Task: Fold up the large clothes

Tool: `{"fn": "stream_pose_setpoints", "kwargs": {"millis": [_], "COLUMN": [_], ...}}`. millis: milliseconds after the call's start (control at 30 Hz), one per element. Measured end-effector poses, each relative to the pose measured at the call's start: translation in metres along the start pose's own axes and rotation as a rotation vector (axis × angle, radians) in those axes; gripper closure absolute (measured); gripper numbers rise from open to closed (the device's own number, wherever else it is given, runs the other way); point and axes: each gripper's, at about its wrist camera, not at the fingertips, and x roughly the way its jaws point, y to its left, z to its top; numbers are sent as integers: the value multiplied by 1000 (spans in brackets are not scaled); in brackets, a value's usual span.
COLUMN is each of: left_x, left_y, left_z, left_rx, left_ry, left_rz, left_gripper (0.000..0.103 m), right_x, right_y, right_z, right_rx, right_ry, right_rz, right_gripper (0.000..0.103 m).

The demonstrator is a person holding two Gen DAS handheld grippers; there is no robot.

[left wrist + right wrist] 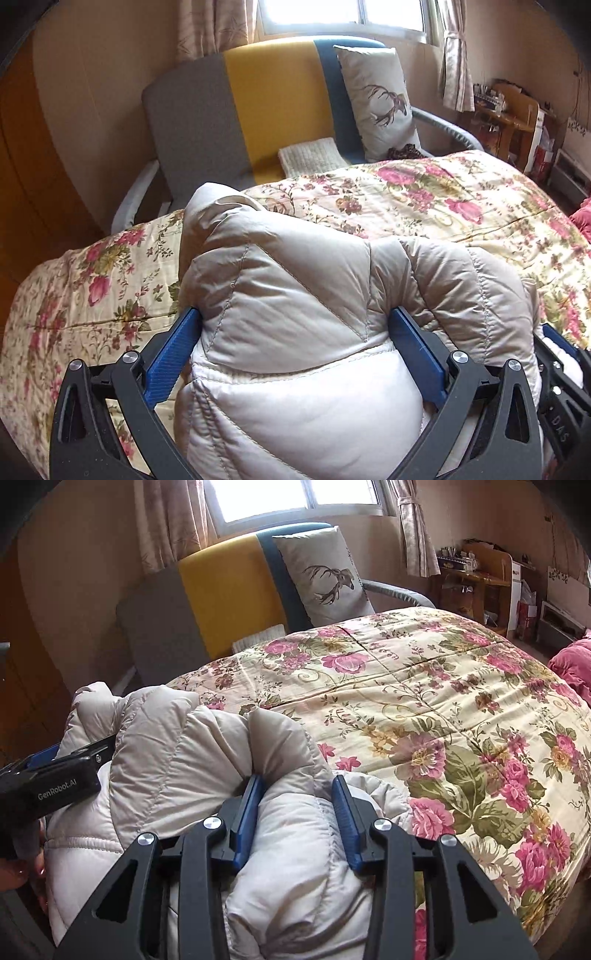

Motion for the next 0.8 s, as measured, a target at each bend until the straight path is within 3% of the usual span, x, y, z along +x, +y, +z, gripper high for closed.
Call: {"fn": "stream_pose_setpoints", "kwargs": {"millis": [267, 433, 667, 800], "left_x": [37, 50, 23, -18], "left_y": [-6, -5, 4, 15], "left_z": [-1, -1, -11, -30], "left_rx": [-8, -25, -44, -57], "left_ry": [47, 74, 25, -8], "left_rz": [37, 37, 48, -24], "left_gripper": [3, 3, 3, 3], "right_x": [30, 43, 33, 23], "right_y": [11, 7, 10, 8], "right_z": [8, 12, 8, 6], "right_rx": [-62, -60, -78, -75], "right_ry": [50, 78, 31, -2], "right_rz": [-96, -88, -80, -65], "right_gripper": [62, 61, 55, 51]}}
